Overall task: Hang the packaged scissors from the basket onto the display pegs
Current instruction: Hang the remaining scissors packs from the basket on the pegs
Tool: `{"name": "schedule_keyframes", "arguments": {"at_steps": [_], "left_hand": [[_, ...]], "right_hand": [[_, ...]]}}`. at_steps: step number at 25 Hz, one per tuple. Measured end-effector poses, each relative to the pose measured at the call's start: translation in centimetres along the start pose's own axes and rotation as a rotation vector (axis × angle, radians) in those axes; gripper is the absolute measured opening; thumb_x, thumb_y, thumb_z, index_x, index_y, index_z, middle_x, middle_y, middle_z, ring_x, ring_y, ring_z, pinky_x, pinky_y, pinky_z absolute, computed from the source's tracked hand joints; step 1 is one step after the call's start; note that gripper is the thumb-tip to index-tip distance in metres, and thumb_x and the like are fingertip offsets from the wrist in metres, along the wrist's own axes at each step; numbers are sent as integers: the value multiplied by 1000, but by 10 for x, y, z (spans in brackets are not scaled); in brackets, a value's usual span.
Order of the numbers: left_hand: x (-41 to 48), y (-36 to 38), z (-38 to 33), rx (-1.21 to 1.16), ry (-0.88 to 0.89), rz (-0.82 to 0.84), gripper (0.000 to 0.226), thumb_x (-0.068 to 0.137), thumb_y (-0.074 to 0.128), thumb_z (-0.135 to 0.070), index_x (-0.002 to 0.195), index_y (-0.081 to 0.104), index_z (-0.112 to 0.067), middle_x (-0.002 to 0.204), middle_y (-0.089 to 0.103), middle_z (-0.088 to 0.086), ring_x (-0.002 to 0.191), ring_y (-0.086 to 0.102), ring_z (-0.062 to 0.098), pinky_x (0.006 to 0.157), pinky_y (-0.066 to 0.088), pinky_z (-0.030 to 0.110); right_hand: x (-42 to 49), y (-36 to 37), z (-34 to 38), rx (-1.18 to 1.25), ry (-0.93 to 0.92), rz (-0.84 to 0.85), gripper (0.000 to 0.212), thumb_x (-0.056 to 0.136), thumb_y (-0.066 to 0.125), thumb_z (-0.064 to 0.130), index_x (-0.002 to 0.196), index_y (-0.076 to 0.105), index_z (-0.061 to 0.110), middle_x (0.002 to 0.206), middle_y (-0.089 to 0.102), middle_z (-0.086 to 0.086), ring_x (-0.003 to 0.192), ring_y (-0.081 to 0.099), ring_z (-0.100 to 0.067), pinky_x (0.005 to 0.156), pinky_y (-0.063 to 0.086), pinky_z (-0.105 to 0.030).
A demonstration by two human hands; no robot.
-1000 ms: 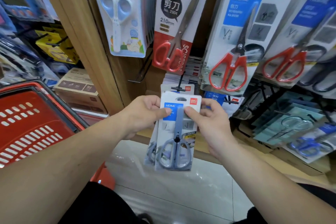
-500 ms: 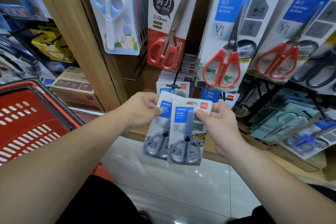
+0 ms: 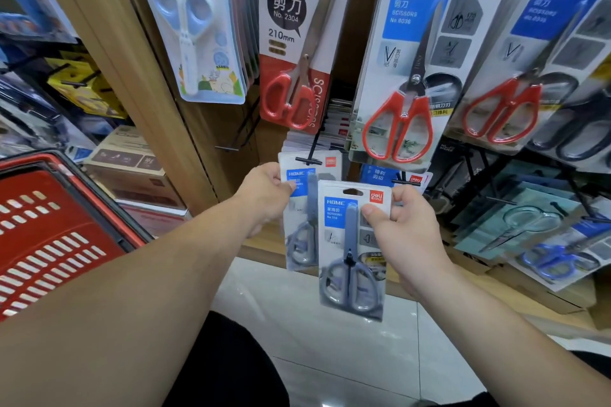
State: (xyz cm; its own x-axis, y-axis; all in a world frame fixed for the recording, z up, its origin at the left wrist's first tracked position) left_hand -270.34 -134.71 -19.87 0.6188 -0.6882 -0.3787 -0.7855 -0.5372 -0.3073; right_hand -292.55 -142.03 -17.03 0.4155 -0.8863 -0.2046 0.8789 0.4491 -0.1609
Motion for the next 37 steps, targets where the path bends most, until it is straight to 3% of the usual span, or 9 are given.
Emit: {"name": "schedule_keyframes", "arguments": {"at_steps": [6, 11, 14, 19, 21, 24, 29, 33, 37], "left_hand": [[6, -9, -3, 176, 51, -164, 12, 100, 71, -31, 97, 67, -20, 113, 75, 2, 106, 70, 19, 82, 65, 41], [2, -18, -1, 444, -7, -125, 17, 95, 73, -12, 110, 64, -13, 112, 70, 8, 103, 68, 27, 89, 63, 46], [-9, -11, 12, 259, -47, 123, 20, 94, 75, -7, 110, 69, -18, 100, 75, 13, 84, 74, 23, 75, 67, 42], [-8, -14, 7, 151, -47, -7, 21, 103, 68, -25, 104, 65, -4, 93, 78, 14, 81, 80, 27, 69, 68, 39], [-4, -7, 5, 102, -55, -9, 23, 105, 64, -25, 97, 59, -5, 94, 74, 18, 83, 80, 31, 70, 68, 43], [0, 0, -5, 52, -7, 26, 32, 108, 59, -28, 113, 60, 4, 101, 75, 26, 85, 80, 34, 70, 67, 39], [-1, -1, 0, 154, -41, 59, 25, 108, 56, -35, 109, 65, -12, 94, 76, 15, 81, 79, 26, 73, 68, 36], [3, -12, 3, 193, -28, -11, 20, 107, 57, -38, 105, 63, -19, 95, 76, 10, 83, 79, 23, 74, 67, 33], [8, -3, 6, 78, -19, -25, 20, 108, 57, -36, 104, 62, -16, 100, 76, 14, 88, 79, 26, 80, 67, 41]], "right_hand": [[8, 12, -3, 33, -14, 24, 5, 102, 66, 14, 105, 66, 18, 95, 82, 8, 89, 78, -6, 74, 63, -31], [19, 36, -14, 52, -5, -22, 7, 99, 71, 14, 96, 70, 20, 94, 80, 8, 94, 76, -11, 79, 62, -30], [31, 52, -10, 27, -29, -62, 7, 97, 74, 17, 95, 73, 24, 93, 77, 8, 90, 71, -11, 77, 55, -28], [46, 60, -14, -88, -34, -154, 16, 95, 76, 34, 97, 66, 22, 91, 71, 5, 87, 66, -11, 80, 53, -31], [49, 56, -24, -155, 32, -169, 23, 95, 73, 43, 98, 62, 24, 87, 70, 3, 86, 69, -19, 85, 58, -44], [51, 57, -32, -117, 69, -81, 16, 96, 72, 39, 94, 64, 25, 74, 68, 4, 74, 69, -22, 82, 62, -57], [54, 51, -28, -179, 3, -117, 43, 95, 66, 53, 64, 56, 26, 55, 52, 9, 64, 60, -30, 74, 59, -57], [55, 52, -25, -218, -7, -111, 39, 95, 68, 56, 75, 74, 23, 63, 69, 3, 68, 69, -26, 75, 63, -55], [50, 55, -30, -166, 117, -106, 40, 95, 67, 56, 96, 64, 17, 82, 76, -10, 63, 75, -21, 69, 66, -52]]}}
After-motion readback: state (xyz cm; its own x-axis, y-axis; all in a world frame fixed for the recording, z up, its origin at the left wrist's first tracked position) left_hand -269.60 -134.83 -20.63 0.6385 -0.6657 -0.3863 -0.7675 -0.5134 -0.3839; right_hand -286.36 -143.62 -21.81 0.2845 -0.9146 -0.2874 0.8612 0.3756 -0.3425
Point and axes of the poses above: each hand's wrist, its own x-axis towards the middle knuckle, its own y-axis out of the palm, z = x × y, the point moved 6 cm from there along x, towards the middle knuckle
